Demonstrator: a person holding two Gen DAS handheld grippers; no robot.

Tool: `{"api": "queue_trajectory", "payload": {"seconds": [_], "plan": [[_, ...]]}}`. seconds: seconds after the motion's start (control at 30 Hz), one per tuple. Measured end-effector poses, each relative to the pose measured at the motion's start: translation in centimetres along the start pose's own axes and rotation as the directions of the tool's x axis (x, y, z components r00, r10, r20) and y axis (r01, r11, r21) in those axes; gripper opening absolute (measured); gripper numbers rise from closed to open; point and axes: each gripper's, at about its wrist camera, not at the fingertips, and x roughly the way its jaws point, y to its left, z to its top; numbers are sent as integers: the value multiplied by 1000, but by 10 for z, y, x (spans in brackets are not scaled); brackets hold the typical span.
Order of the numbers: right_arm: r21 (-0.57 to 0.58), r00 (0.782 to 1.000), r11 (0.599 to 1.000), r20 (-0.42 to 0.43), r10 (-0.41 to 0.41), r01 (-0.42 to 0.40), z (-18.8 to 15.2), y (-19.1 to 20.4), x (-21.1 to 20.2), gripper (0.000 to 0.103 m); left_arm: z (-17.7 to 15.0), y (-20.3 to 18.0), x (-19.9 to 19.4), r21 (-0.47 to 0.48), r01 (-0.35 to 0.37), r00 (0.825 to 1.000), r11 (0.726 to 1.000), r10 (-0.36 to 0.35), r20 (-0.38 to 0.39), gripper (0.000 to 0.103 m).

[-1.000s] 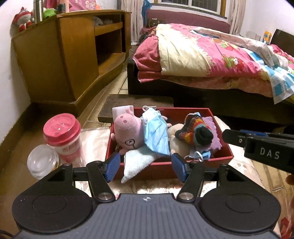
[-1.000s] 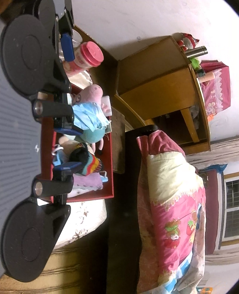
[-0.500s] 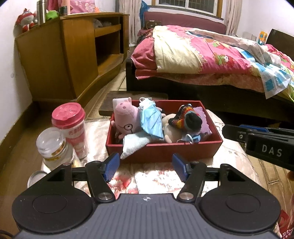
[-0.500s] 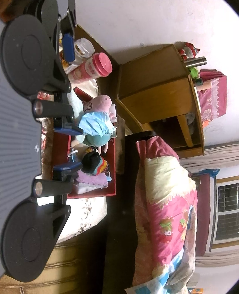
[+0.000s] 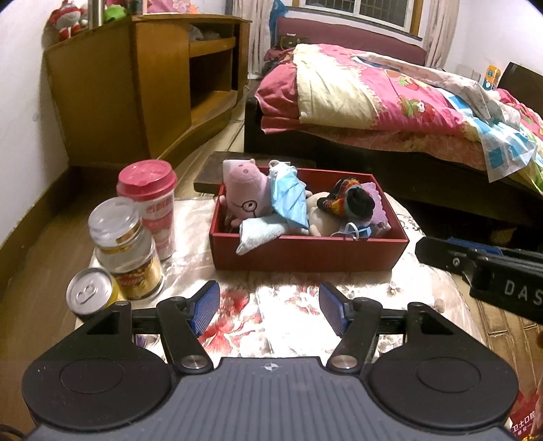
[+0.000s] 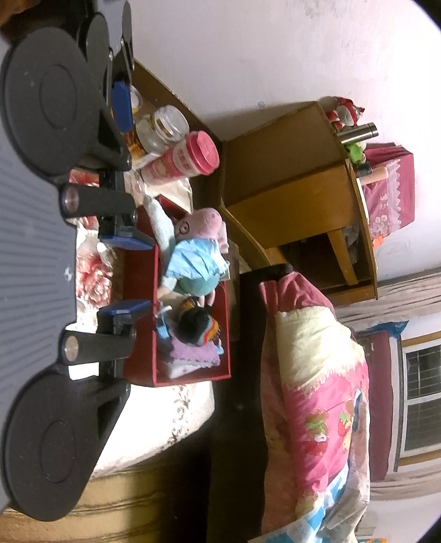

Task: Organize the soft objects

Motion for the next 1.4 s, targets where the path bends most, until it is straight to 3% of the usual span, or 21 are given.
{"api": "queue_trajectory", "payload": {"seconds": [0.7,1.4], "plan": [[4,998,998,-20,57,-57,-28,15,-26,9,-27,12,-22,-17,-9,1000,1000,8,-18,65],[-12,996,997,-34,80,-80,-36,20,-32,10,-31,10,-21,-7,-14,999,1000,14,-32,66]]}}
